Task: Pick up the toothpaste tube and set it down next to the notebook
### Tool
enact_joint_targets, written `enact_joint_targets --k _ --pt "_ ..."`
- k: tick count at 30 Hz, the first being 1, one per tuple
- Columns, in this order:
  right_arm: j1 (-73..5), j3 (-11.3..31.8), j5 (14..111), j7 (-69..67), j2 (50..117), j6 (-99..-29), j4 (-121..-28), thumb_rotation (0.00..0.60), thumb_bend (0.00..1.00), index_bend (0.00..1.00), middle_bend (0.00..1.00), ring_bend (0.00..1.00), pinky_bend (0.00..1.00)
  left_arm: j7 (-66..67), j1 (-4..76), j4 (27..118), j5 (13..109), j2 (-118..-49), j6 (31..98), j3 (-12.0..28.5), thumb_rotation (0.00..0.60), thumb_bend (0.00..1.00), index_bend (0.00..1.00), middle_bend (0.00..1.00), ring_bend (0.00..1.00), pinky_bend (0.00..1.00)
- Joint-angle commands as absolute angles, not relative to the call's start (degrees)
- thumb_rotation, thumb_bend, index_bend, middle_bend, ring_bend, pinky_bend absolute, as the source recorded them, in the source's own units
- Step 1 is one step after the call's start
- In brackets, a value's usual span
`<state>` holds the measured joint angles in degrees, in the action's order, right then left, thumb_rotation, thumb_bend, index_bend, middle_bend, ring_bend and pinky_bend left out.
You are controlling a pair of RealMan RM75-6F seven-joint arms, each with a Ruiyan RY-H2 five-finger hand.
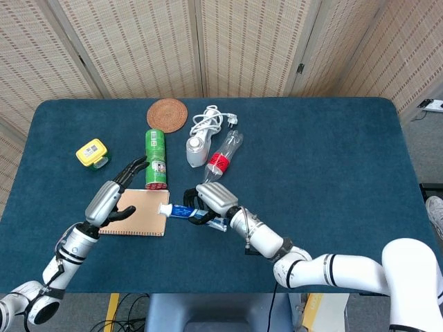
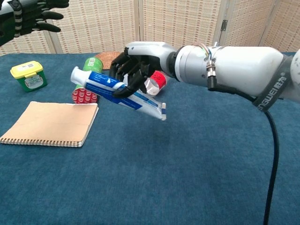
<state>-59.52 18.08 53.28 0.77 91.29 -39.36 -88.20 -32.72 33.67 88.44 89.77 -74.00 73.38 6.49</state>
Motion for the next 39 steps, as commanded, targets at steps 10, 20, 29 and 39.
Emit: enact_joint_targets --k 10,20,29,39 --pt "-63.7 10.2 44.7 14.2 90.0 -38.2 -82.6 0.600 0.41 0.55 0.45 0.41 0.52 -32.8 32.0 86.8 88.5 -74.0 72.8 5.4 0.000 0.00 0.00 0.00 0.00 0.14" --pt "-61.1 11.3 48.7 10.8 87.5 -41.2 -86.0 0.600 0.39 0.17 0.23 0.20 0.35 -32.0 31.4 86.6 88.1 -73.6 72.1 5.1 0.000 0.00 0.00 0.00 0.00 0.14" --pt "-50.1 9.3 63.4 3.3 75.8 -51.8 -94.2 0.600 0.39 0.16 0.24 0.19 0.34 -23.7 29.5 88.5 81.9 -71.6 69.6 5.5 0.318 0.00 0.00 0.00 0.00 0.14" --pt "-35.3 1.4 76.6 0.3 66.1 -68.1 -95.5 0.600 0.39 0.13 0.23 0.19 0.32 -13.6 25.9 91.2 75.8 -69.1 71.0 6.0 0.600 0.00 0.00 0.00 0.00 0.14"
